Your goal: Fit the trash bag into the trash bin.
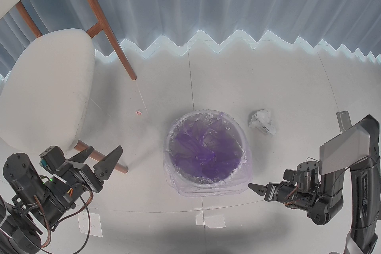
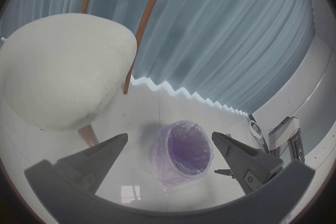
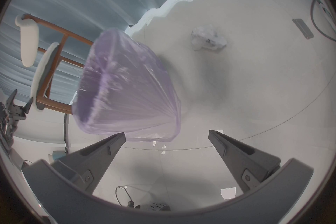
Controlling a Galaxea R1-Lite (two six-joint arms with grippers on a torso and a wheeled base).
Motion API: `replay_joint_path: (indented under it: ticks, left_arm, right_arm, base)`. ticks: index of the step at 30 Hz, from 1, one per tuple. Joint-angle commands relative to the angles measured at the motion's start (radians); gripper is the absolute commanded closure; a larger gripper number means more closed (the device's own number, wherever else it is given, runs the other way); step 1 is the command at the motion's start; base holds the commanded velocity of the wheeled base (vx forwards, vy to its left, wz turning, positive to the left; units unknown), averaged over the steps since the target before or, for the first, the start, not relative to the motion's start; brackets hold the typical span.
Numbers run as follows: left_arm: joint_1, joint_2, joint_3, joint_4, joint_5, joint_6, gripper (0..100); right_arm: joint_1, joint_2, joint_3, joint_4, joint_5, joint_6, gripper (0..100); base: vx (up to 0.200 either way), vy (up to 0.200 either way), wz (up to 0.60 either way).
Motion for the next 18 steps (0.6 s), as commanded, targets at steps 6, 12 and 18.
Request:
replay_joint_path:
  ticks: [6,12,18]
  left_arm:
    - [0.090,-0.186,0.021,-0.001,0.001,0.018,0]
    - [0.104,-0.264,0.021,0.015,-0.002,0.065,0]
    - [0.115,-0.381,0.021,0.125,0.000,0.079,0]
  right_arm:
    - [-0.001,-0.412,0.145,-0.019,0.001,-0.049,0]
    - [-0.056,-0.639,0.122,0.121,0.001,-0.102,0]
    - [-0.155,-0.861,0.070,0.413,0.000,-0.134,0]
  base:
    - [0.000,0.000,0.00]
    - [0.000,0.000,0.00]
    - [0.000,0.000,0.00]
